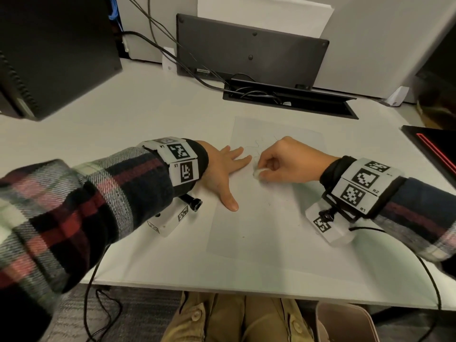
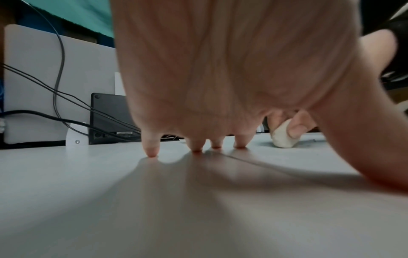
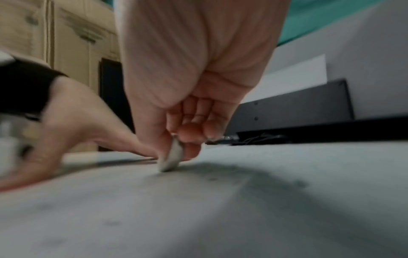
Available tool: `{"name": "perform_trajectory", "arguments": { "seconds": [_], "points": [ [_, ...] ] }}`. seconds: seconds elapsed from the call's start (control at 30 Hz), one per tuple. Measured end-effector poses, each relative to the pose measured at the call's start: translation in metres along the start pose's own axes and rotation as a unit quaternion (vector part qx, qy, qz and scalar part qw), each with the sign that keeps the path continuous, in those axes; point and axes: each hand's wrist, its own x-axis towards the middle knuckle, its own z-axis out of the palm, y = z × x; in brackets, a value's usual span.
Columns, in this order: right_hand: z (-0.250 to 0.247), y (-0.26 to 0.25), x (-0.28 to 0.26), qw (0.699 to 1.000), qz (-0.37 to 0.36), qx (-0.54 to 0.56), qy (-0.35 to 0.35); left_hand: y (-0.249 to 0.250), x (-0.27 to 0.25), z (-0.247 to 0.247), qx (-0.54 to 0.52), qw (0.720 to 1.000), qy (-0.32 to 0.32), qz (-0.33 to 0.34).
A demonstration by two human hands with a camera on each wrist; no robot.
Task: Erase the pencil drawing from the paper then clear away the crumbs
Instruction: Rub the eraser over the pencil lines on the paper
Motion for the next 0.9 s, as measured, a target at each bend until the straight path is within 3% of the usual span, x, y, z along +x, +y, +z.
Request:
{"name": "perform_trajectory", "arguments": {
  "seconds": [0.17, 0.37, 0.47, 0.6, 0.73, 0.9],
  "points": [
    [-0.007, 0.015, -0.003, 0.997, 0.051, 0.049, 0.019, -0.002, 0.001, -0.001, -0.016, 1.000, 0.012, 0.005],
    [-0.005, 0.014, 0.001, 0.997, 0.033, 0.068, 0.002, 0.005, 0.004, -0.003, -0.044, 0.997, 0.068, -0.011],
    [-0.004, 0.010, 0.003, 0.996, 0.022, 0.084, -0.003, 0.007, 0.007, -0.003, -0.046, 0.997, 0.056, -0.022],
    [0.000, 0.004, -0.001, 0.988, 0.002, 0.126, -0.090, 0.008, 0.009, -0.004, -0.041, 0.998, 0.035, -0.030],
    [0.000, 0.004, 0.009, 0.999, -0.014, 0.029, 0.008, 0.008, 0.011, -0.004, -0.030, 0.999, 0.025, -0.026],
    [0.001, 0.001, 0.004, 0.997, -0.024, 0.068, -0.039, 0.009, 0.012, -0.005, -0.022, 0.999, 0.020, -0.031]
  ]
}}
